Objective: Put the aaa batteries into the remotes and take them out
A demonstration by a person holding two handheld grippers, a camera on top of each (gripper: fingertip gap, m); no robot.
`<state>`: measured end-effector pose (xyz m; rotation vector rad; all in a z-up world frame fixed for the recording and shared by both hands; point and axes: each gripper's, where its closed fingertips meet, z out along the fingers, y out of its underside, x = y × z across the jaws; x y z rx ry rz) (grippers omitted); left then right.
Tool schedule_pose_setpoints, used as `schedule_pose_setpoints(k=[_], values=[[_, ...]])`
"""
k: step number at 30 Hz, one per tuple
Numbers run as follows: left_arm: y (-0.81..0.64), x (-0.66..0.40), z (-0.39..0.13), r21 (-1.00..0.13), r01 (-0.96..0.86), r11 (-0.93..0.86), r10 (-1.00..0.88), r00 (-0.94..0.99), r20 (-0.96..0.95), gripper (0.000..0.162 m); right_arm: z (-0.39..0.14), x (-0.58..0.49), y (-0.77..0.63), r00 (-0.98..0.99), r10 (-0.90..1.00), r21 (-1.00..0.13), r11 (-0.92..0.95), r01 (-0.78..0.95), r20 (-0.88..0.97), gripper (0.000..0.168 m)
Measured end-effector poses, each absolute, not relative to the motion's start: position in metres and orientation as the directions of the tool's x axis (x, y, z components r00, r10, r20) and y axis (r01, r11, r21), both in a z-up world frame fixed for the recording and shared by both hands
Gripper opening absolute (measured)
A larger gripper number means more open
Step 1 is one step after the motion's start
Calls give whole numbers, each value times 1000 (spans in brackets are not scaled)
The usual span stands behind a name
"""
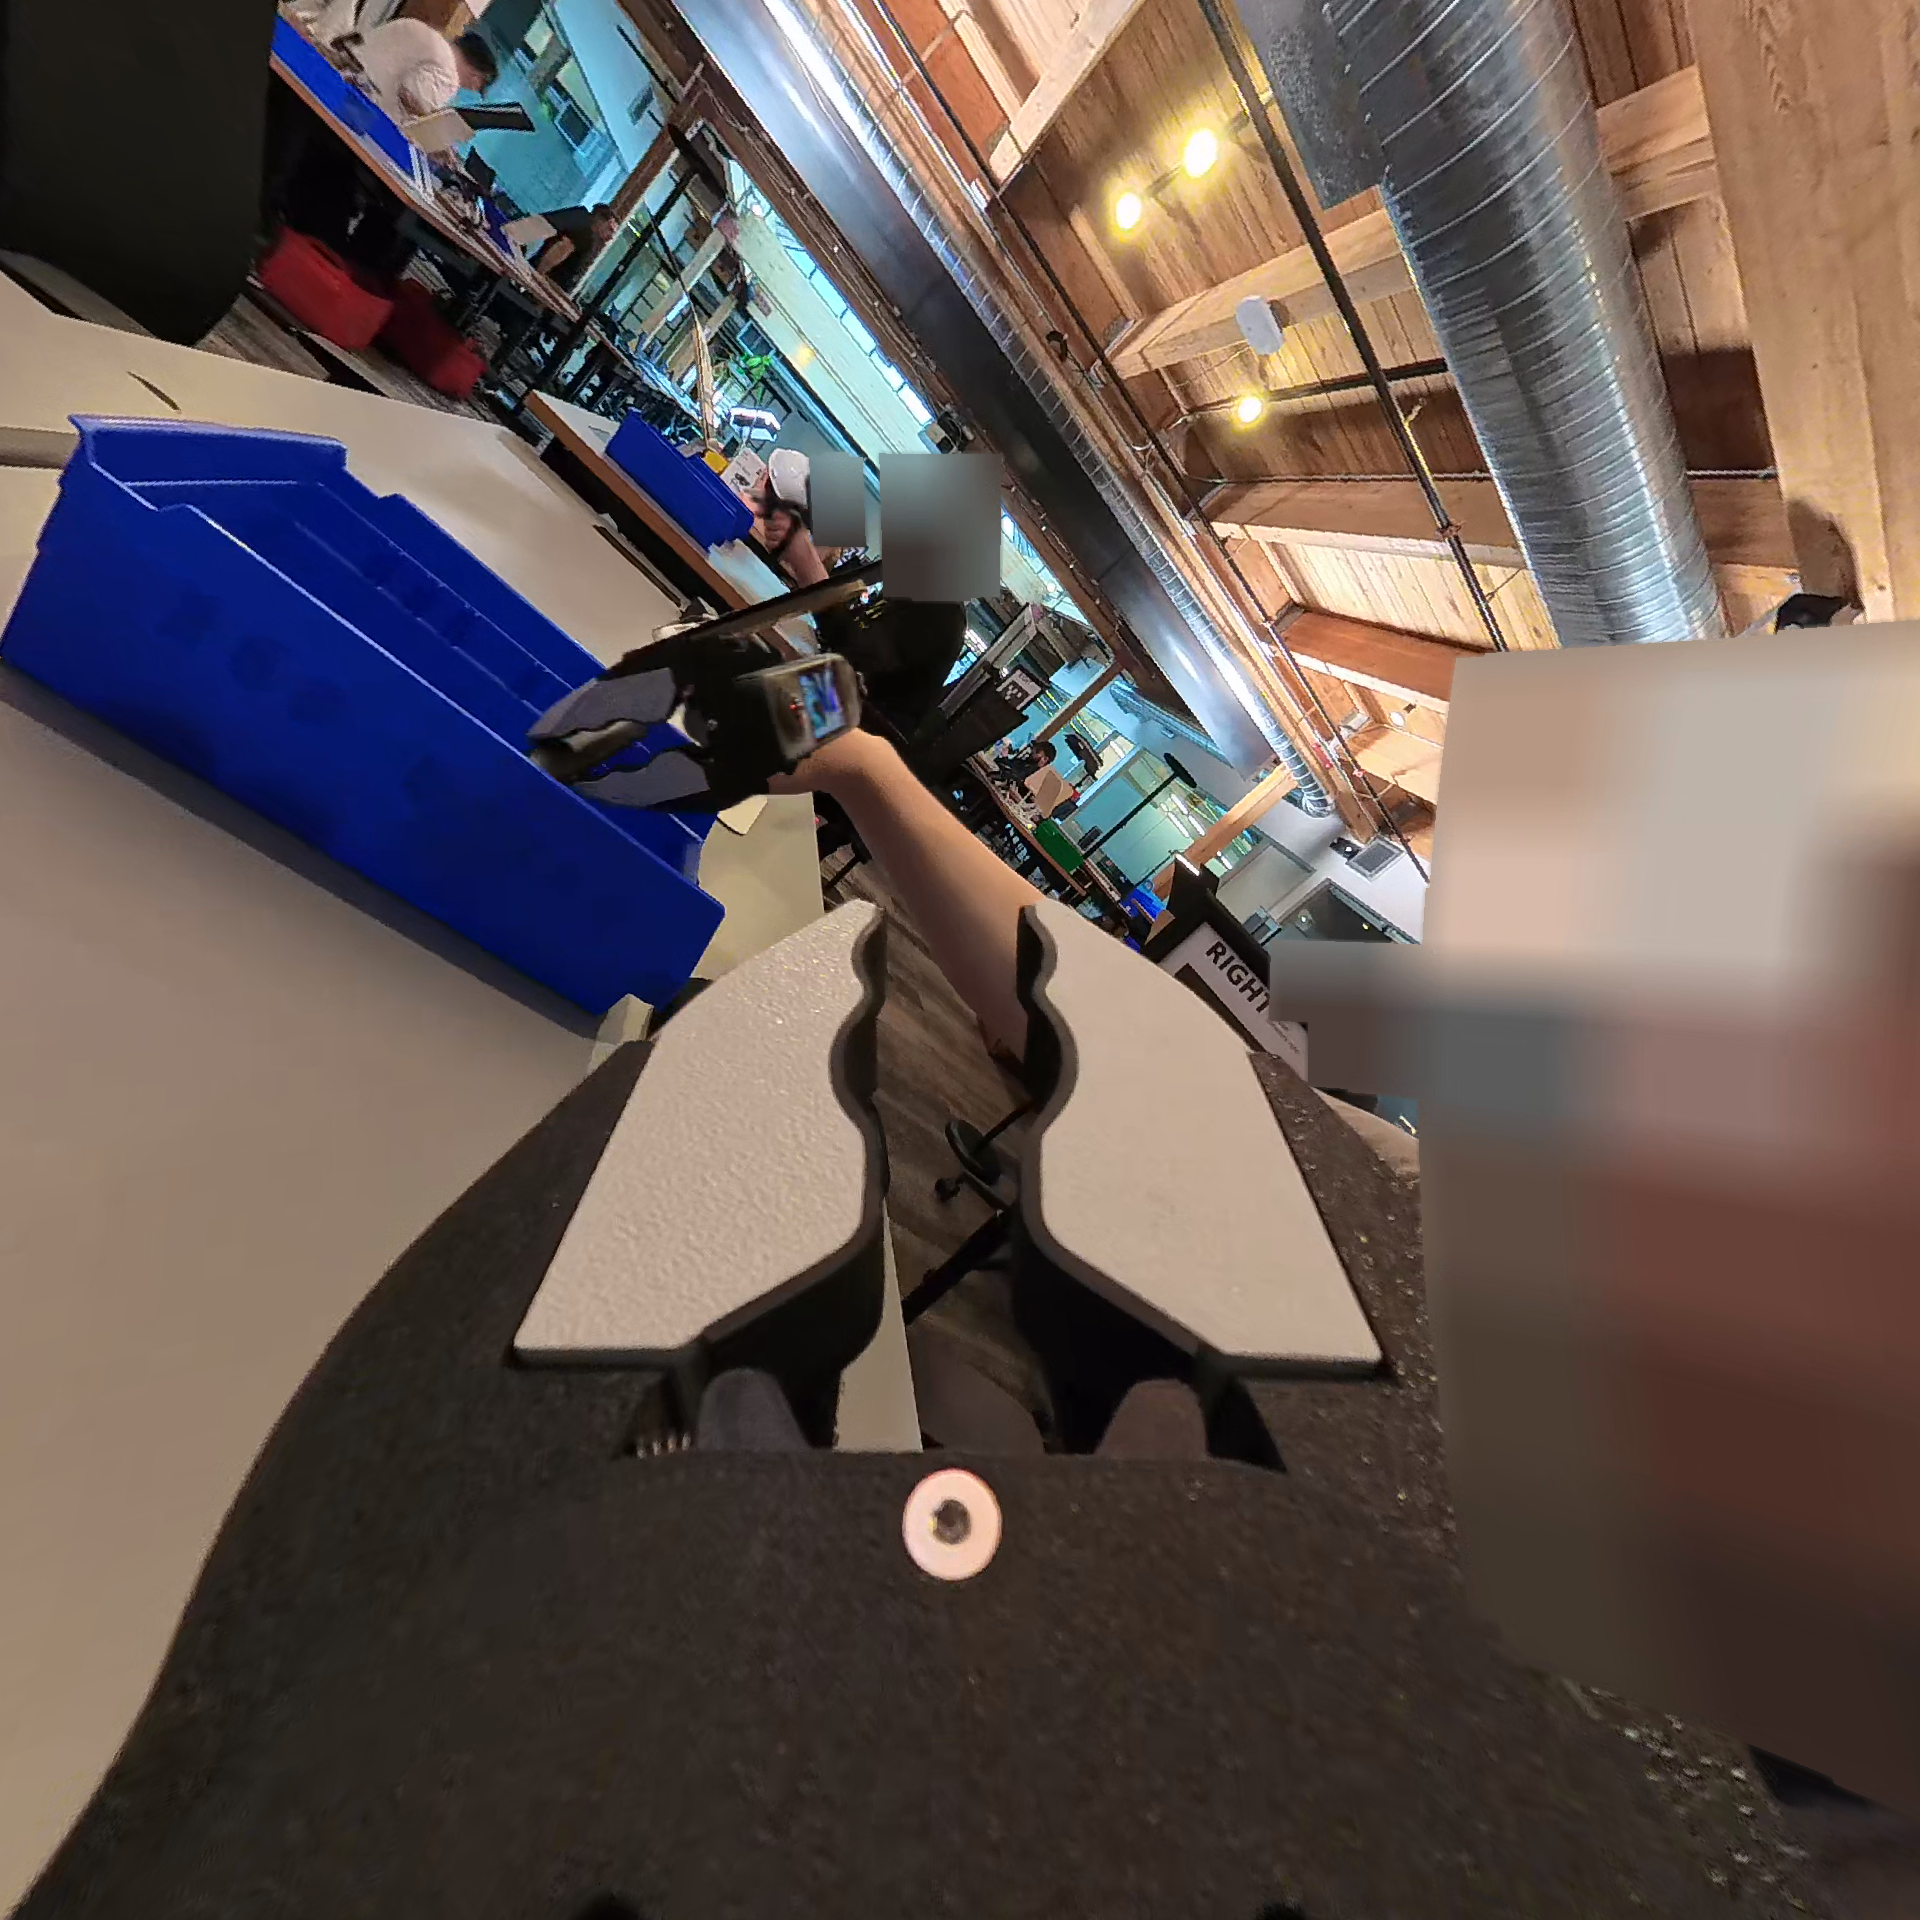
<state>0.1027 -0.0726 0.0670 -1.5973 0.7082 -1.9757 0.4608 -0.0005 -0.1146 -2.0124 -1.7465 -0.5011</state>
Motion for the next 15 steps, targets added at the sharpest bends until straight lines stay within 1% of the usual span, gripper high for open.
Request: schedule_pose_setpoints(k=[3,6,8,10,11,13,15], values=[[-74,105,66,-665,51,-745,-661,-194,725,23,-128,465,8,113,837,-29,-116,993,536,27],[-75,105,66,-661,51,-749,-656,-203,727,22,-131,466,18,76,812,1,-94,996,579,27],[-74,105,66,-662,53,-747,-658,-200,726,22,-134,468,21,50,805,42,-92,995,591,27],[-74,104,66,-663,54,-747,-659,-198,726,22,-138,477,23,33,803,109,-121,987,595,35],[-74,104,66,-662,54,-747,-658,-198,726,22,-141,481,22,39,814,125,-137,983,580,34],[-74,104,67,-661,54,-748,-657,-200,727,22,-143,484,19,67,827,119,-159,980,558,38],[-74,104,67,-661,54,-748,-657,-202,726,22,-143,484,16,104,831,86,-180,980,547,41]])
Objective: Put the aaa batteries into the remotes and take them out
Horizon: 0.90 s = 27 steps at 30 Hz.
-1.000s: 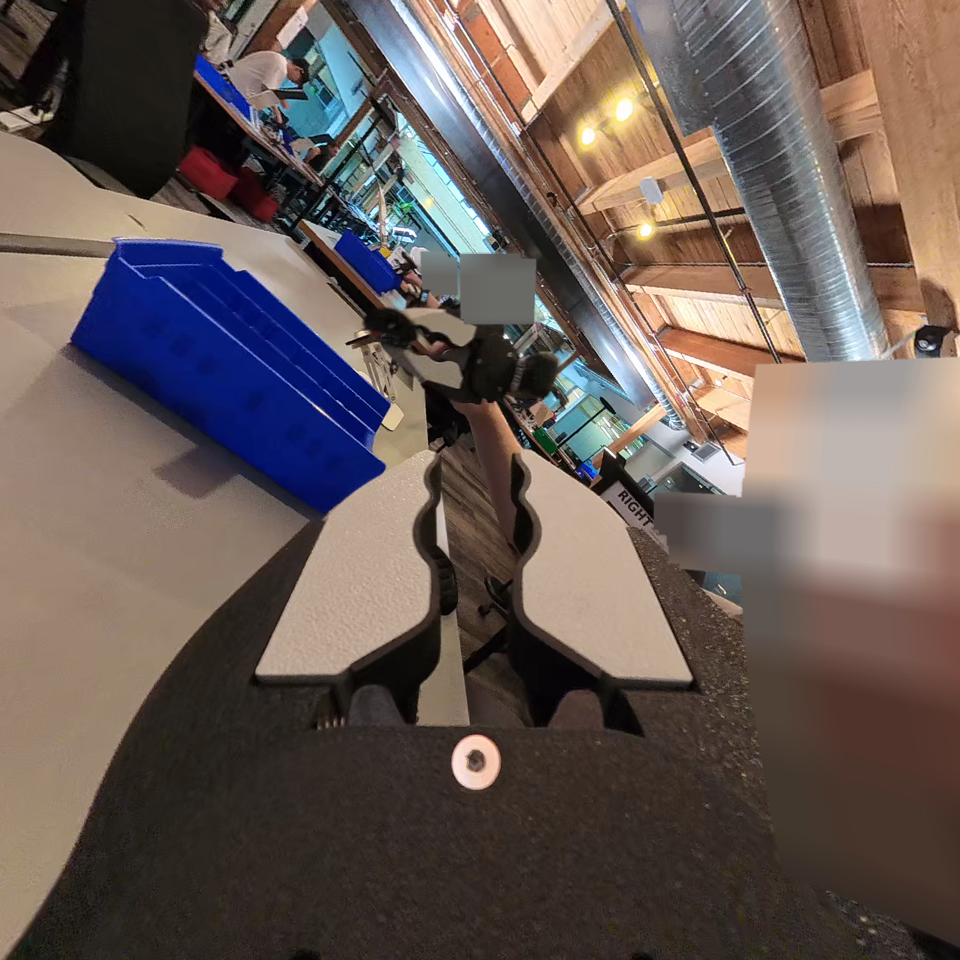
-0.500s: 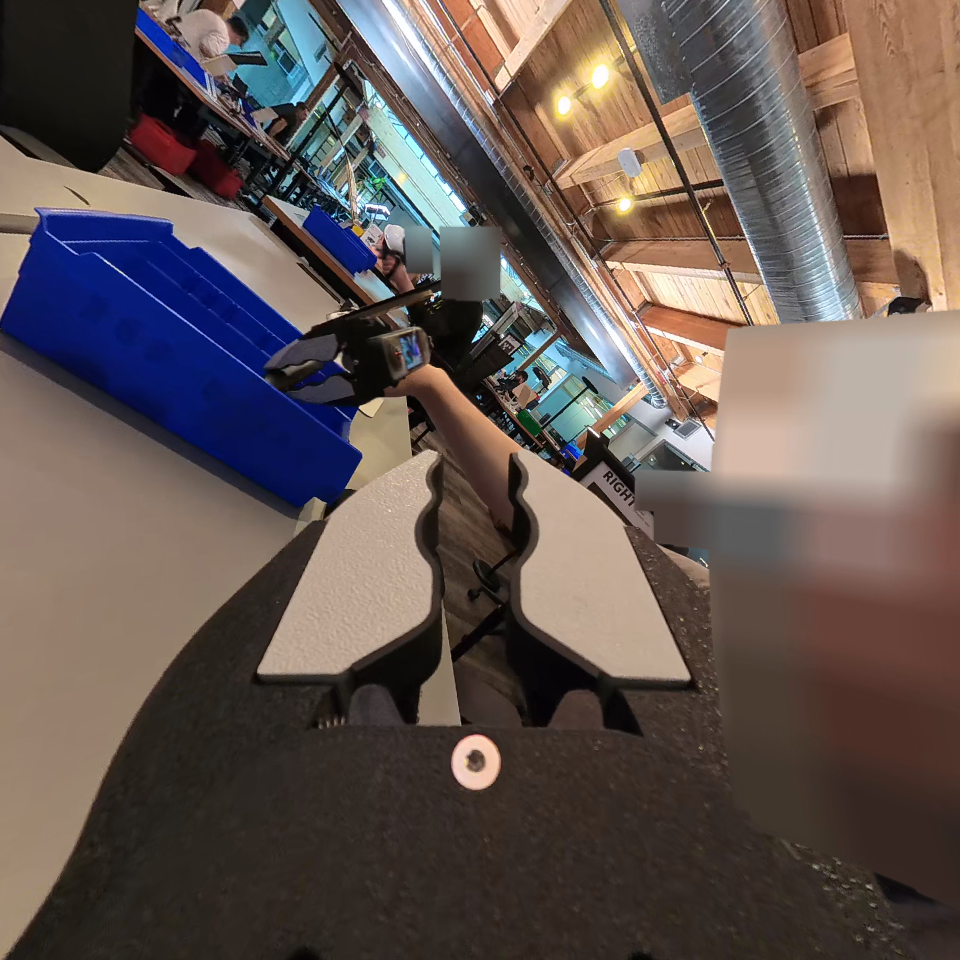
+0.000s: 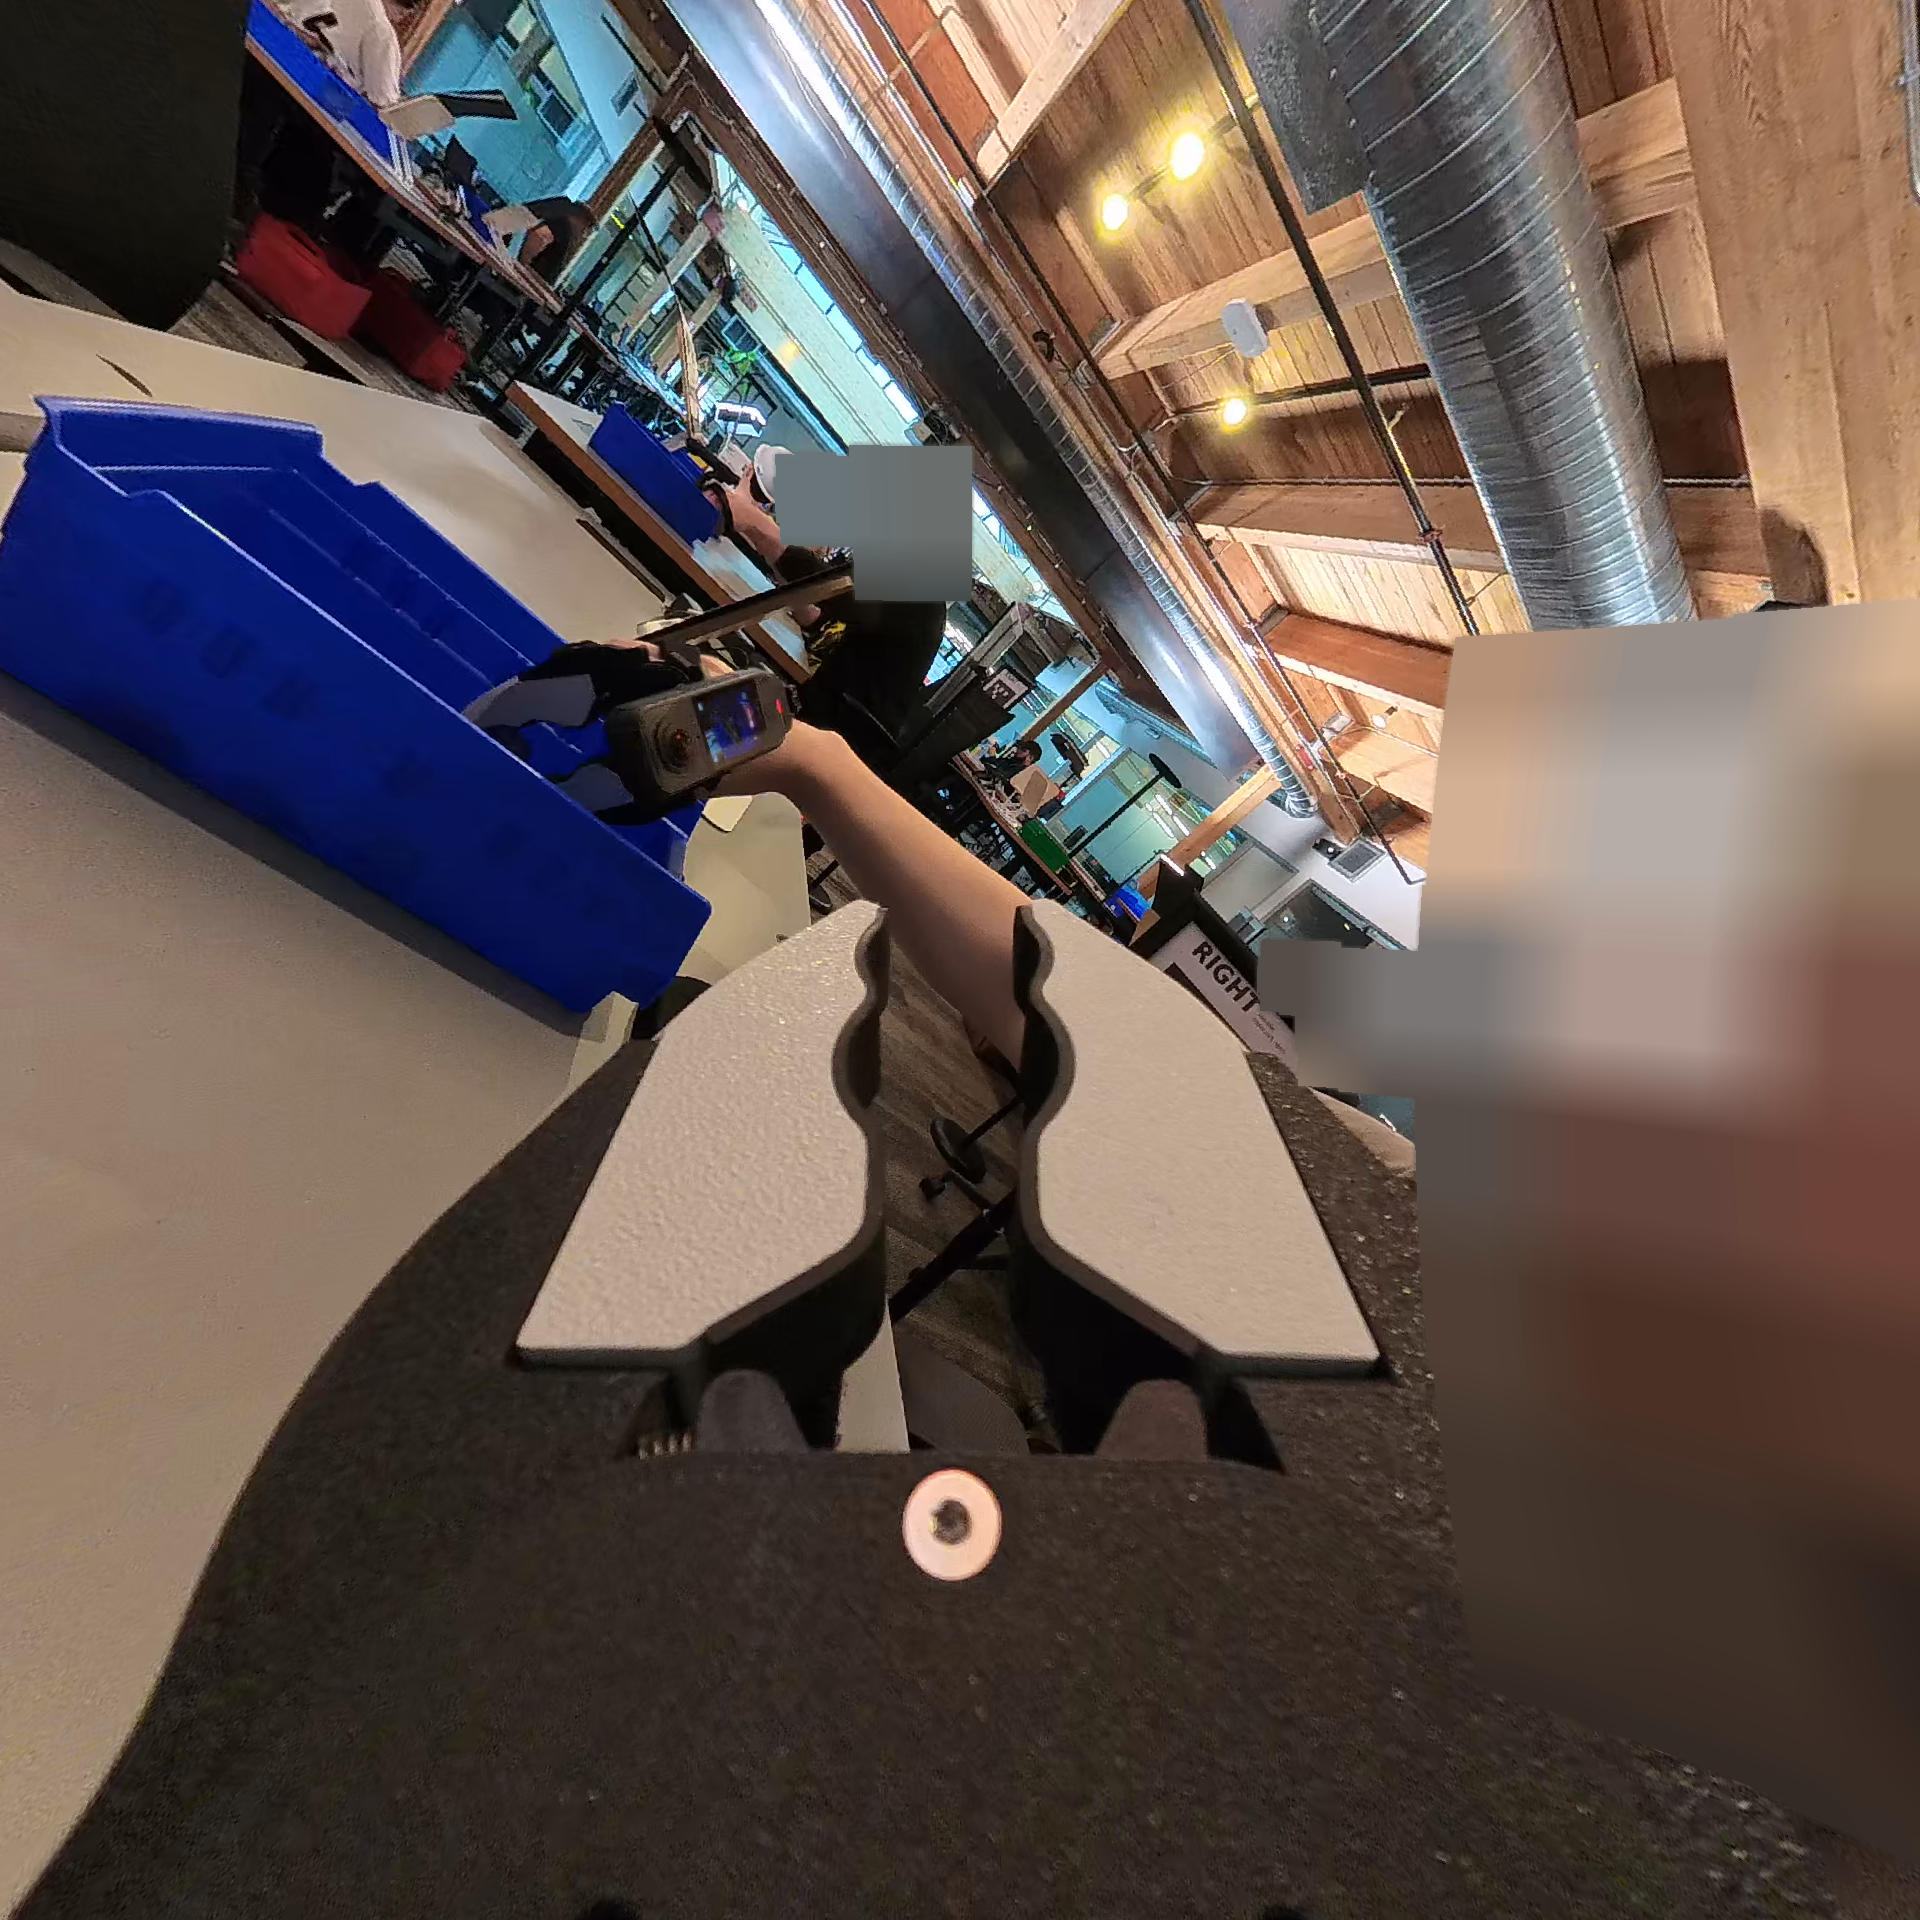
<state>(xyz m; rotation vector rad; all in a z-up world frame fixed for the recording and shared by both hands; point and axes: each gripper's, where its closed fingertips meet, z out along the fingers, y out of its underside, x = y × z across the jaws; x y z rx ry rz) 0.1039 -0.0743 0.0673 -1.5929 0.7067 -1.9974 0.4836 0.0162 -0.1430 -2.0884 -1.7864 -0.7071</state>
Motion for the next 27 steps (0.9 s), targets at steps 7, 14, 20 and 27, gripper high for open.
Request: schedule_pose_setpoints(k=[7,14,20,27], values=[[-75,103,70,-661,57,-748,-656,-211,725,21,-150,480,6,265,815,-40,-286,957,515,57],[-81,108,68,-656,34,-754,-645,-224,730,21,-146,488,10,461,720,-118,-473,873,519,65],[-78,101,74,-672,51,-739,-665,-220,714,21,-71,496,4,573,492,-304,-523,796,655,64],[-64,83,81,-728,94,-679,-733,-138,666,21,67,459,1,729,68,-657,-383,649,681,63]])
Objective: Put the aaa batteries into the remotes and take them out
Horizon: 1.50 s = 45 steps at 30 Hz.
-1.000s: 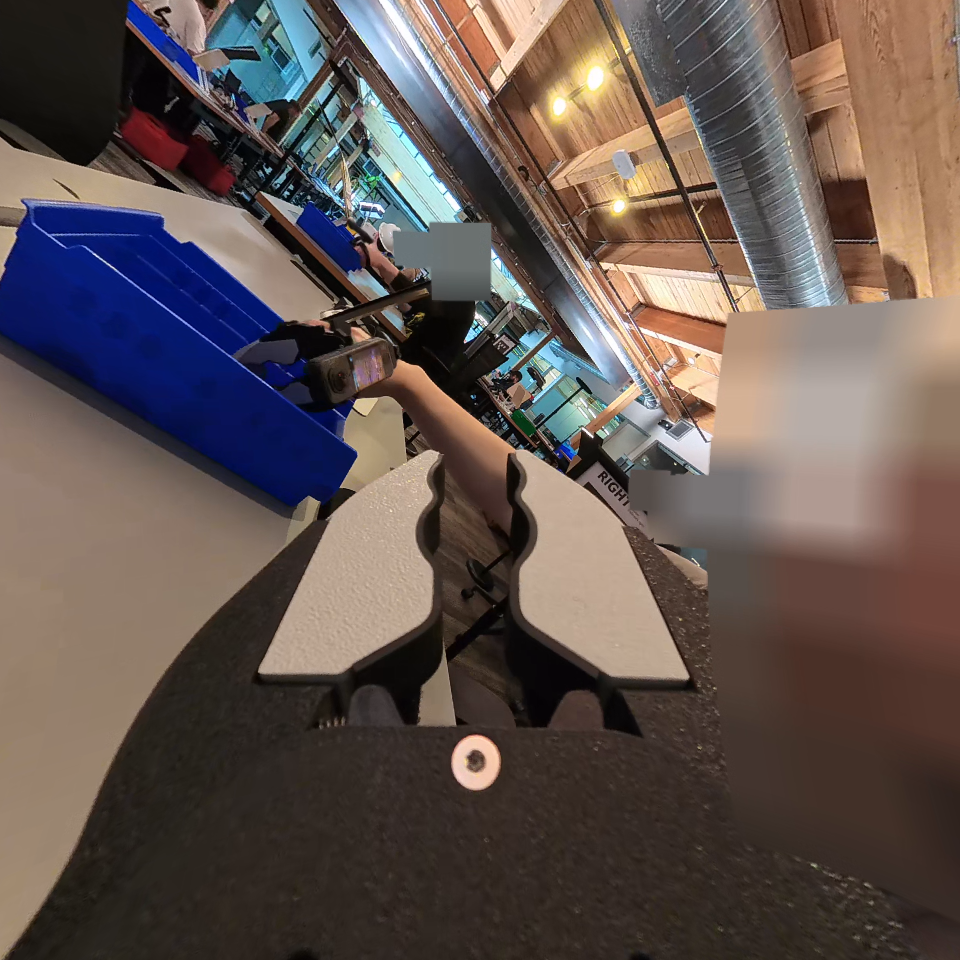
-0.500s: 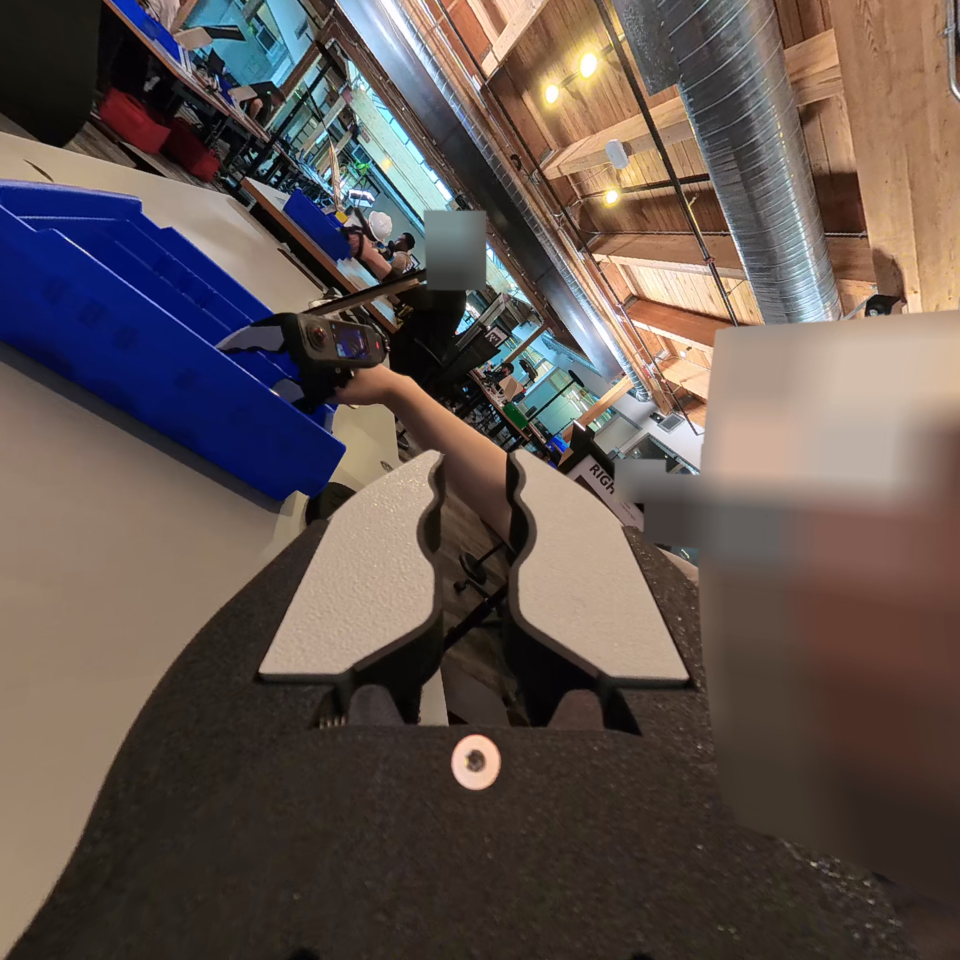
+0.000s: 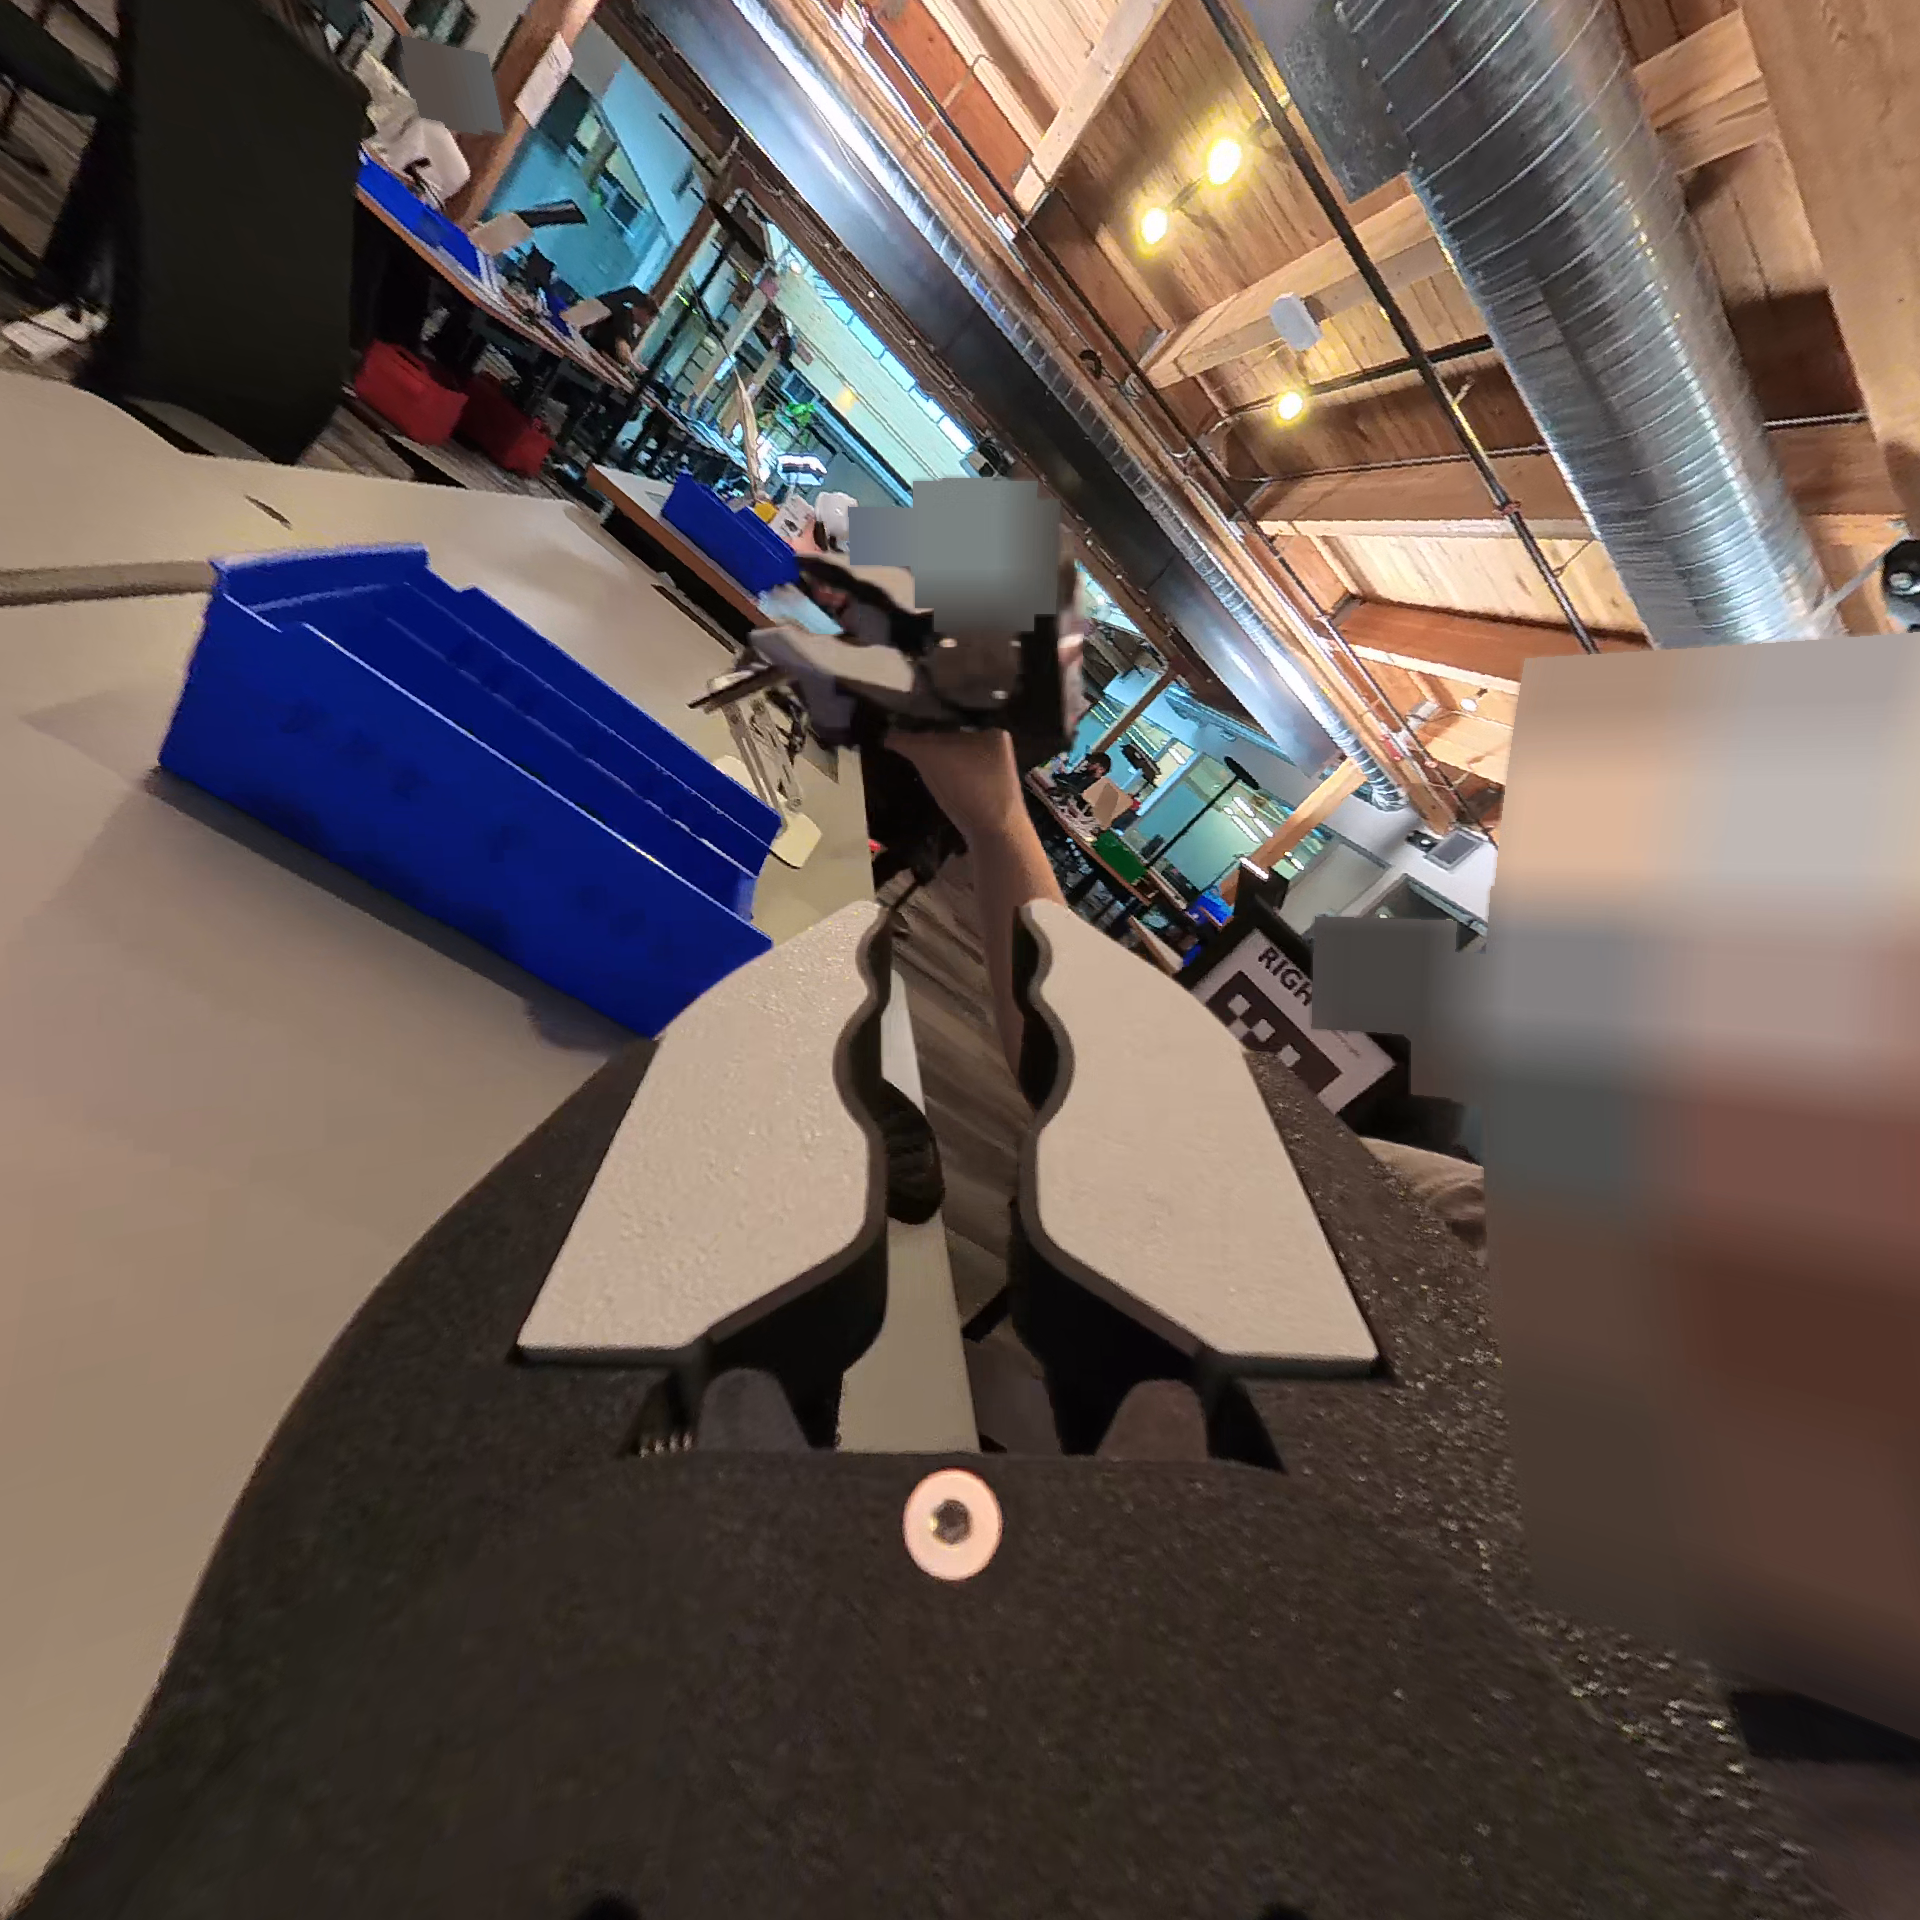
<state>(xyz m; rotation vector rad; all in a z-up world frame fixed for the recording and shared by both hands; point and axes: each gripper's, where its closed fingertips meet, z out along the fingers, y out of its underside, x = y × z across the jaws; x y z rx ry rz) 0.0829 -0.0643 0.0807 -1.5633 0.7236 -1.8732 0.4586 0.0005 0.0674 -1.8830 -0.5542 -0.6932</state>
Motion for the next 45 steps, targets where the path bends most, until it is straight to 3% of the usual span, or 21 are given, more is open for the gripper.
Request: schedule_pose_setpoints(k=[4,11,16,21,28,45], values=[[-58,72,86,-761,120,-638,-770,-86,632,21,116,403,0,810,-40,-796,-214,566,586,63],[-54,69,82,-822,100,-560,-825,19,565,21,122,300,29,930,10,-926,-94,366,367,66],[-49,72,74,-855,68,-514,-850,95,518,24,113,258,52,980,-15,-979,-52,198,199,93],[-45,68,75,-873,70,-482,-862,139,487,28,120,255,61,989,-82,-990,61,129,124,97],[-36,62,74,-899,64,-433,-872,225,435,40,103,260,83,991,-108,-996,-21,83,85,94],[-38,61,79,-905,74,-419,-878,220,425,45,109,268,83,980,-165,-993,-10,114,114,96]])
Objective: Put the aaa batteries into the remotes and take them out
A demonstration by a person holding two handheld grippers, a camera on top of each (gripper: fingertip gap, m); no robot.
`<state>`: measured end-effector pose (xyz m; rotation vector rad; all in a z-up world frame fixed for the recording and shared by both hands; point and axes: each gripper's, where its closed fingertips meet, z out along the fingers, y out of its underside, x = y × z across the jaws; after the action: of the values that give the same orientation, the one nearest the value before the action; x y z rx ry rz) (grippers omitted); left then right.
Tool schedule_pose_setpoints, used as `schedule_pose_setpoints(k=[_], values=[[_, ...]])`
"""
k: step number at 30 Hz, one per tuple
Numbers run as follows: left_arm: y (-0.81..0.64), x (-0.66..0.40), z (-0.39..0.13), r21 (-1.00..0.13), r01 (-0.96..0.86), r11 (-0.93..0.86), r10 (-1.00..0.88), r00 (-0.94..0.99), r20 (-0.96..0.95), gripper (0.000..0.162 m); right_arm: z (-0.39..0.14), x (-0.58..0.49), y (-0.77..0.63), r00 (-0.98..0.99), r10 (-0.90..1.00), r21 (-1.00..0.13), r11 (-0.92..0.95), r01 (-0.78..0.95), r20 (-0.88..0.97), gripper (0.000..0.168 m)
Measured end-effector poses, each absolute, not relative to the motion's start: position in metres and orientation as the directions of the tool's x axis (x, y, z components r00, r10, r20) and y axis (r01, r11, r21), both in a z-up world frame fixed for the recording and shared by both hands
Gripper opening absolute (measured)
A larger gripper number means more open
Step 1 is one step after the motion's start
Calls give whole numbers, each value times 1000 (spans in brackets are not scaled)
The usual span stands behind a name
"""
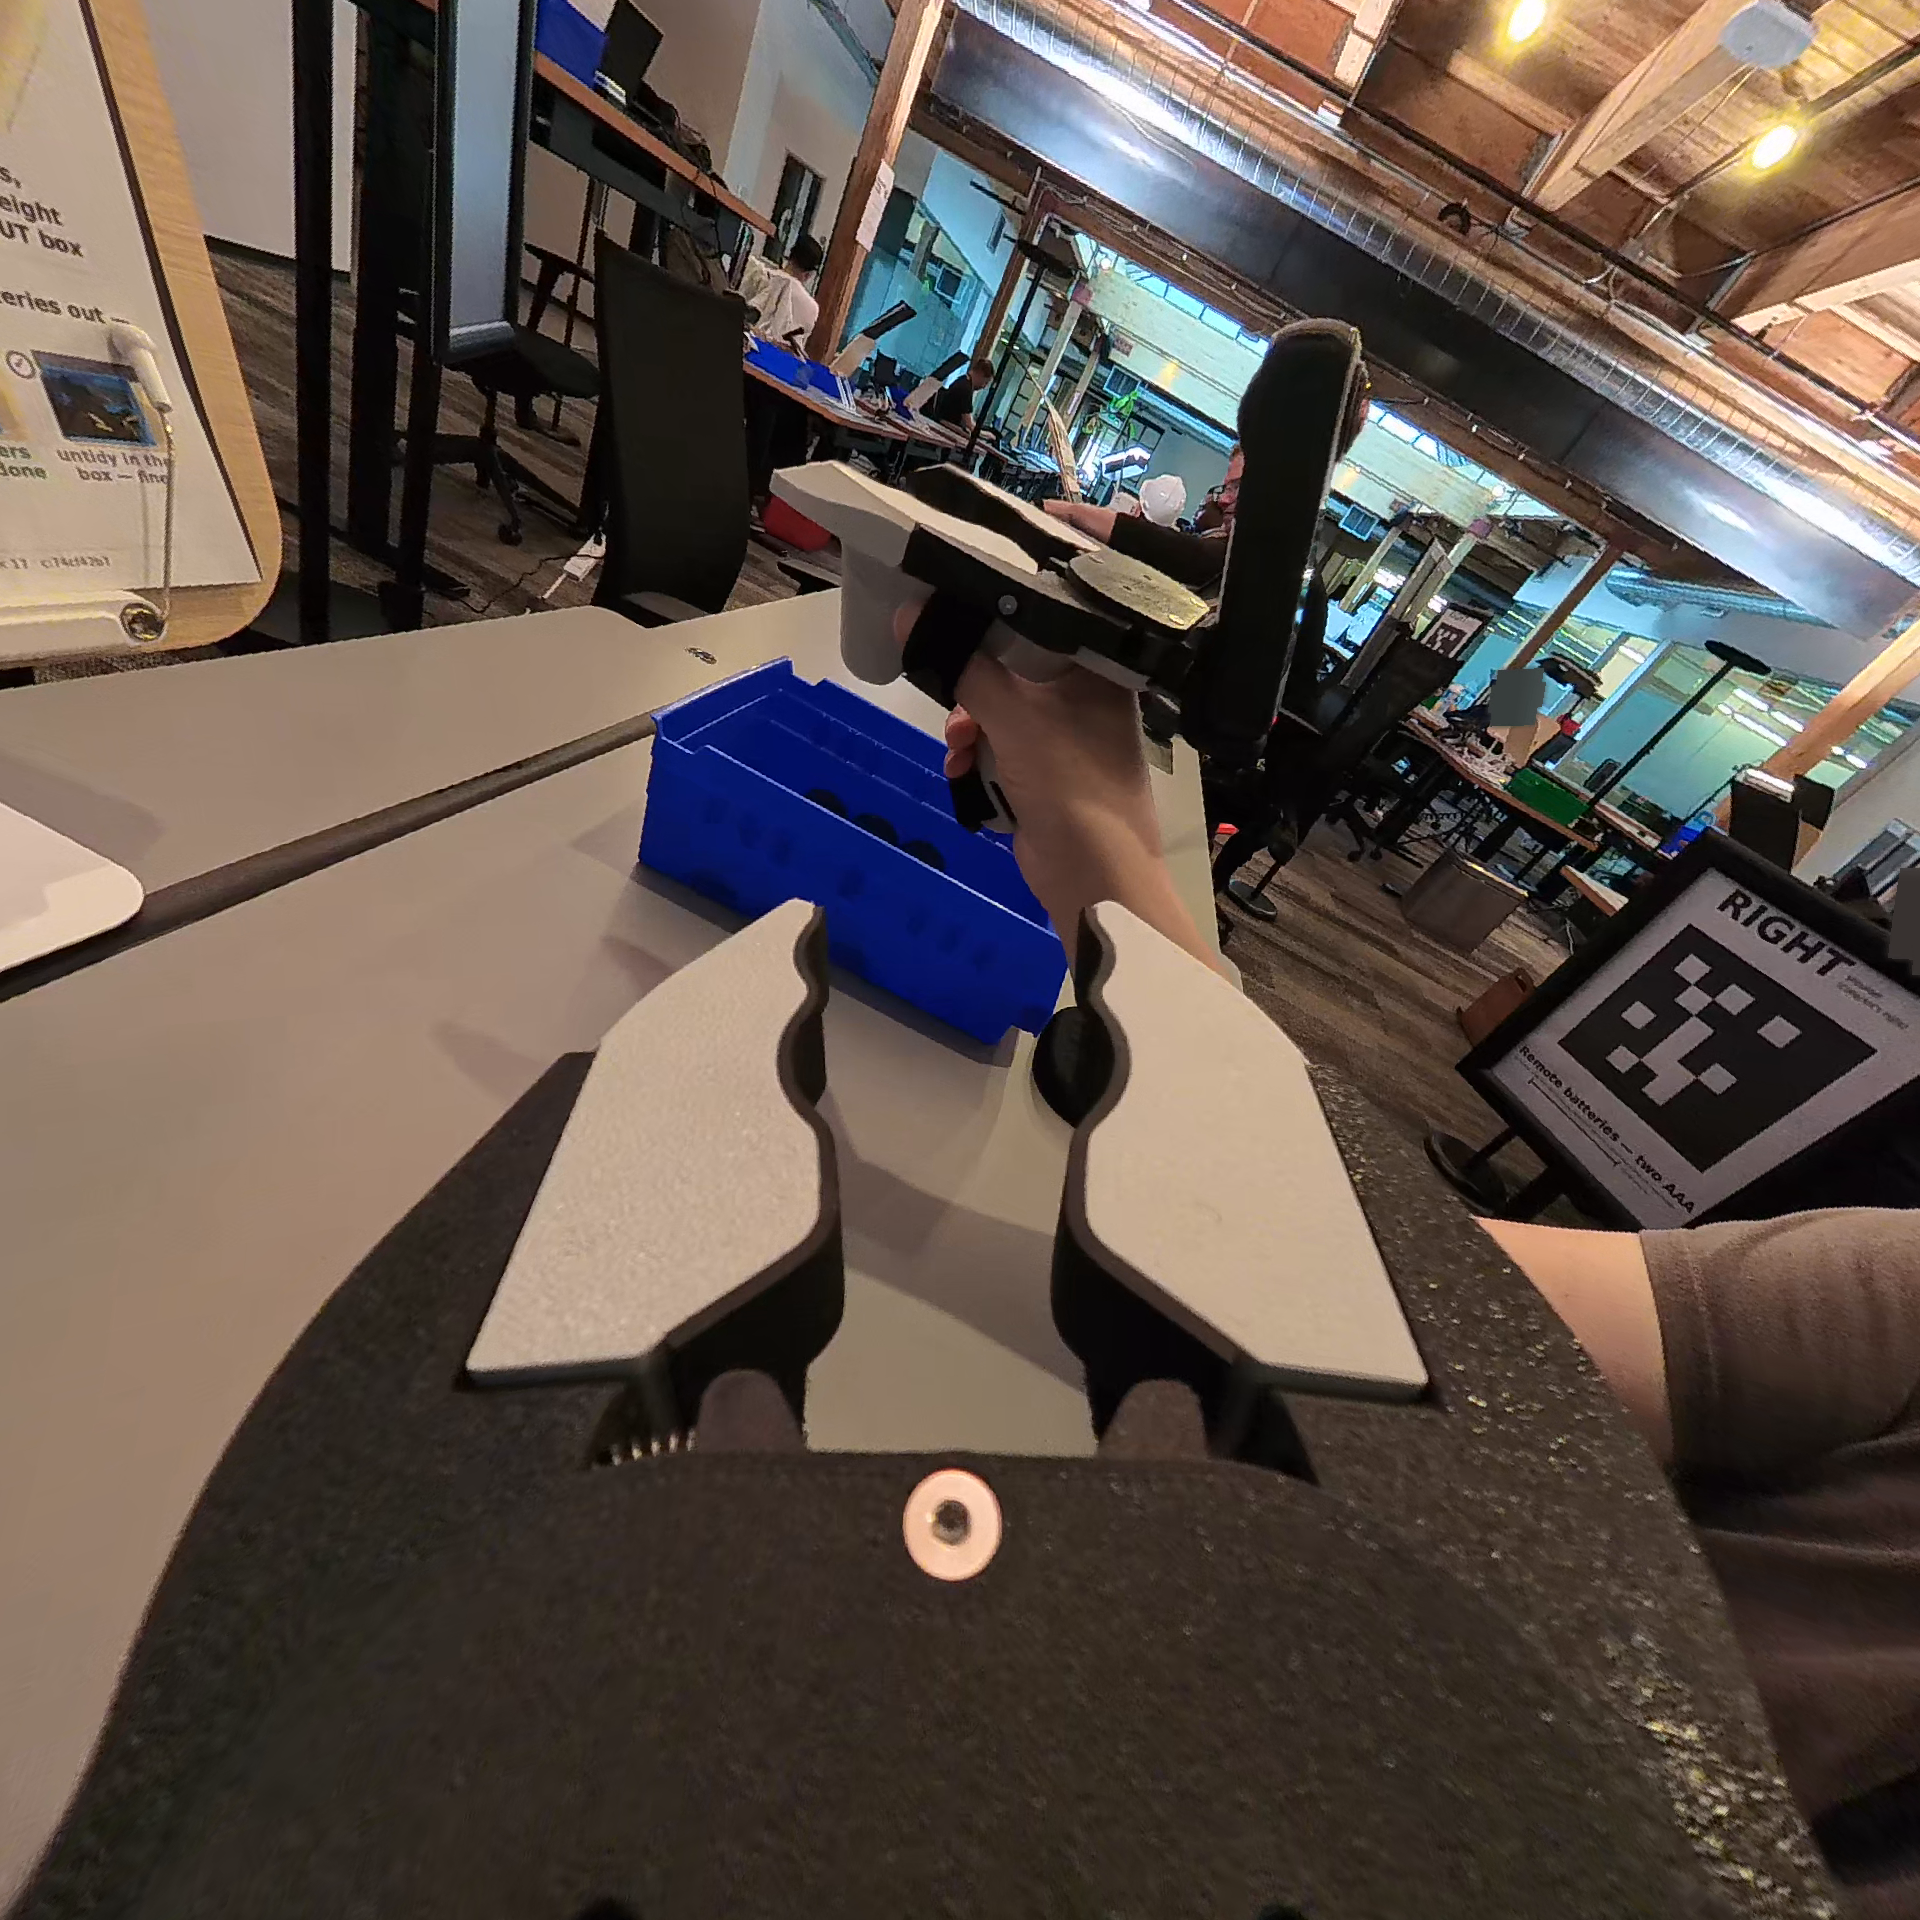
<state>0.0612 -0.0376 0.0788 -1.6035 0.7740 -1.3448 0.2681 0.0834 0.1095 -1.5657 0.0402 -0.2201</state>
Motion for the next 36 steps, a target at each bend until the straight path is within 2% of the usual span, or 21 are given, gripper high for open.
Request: schedule_pose_setpoints(k=[12,36], values=[[-24,53,72,-920,53,-389,-868,315,385,45,103,257,85,980,-150,-991,-36,127,131,96],[-24,42,83,-923,82,-375,-867,323,381,45,108,248,83,979,-161,-992,-22,126,128,95]])
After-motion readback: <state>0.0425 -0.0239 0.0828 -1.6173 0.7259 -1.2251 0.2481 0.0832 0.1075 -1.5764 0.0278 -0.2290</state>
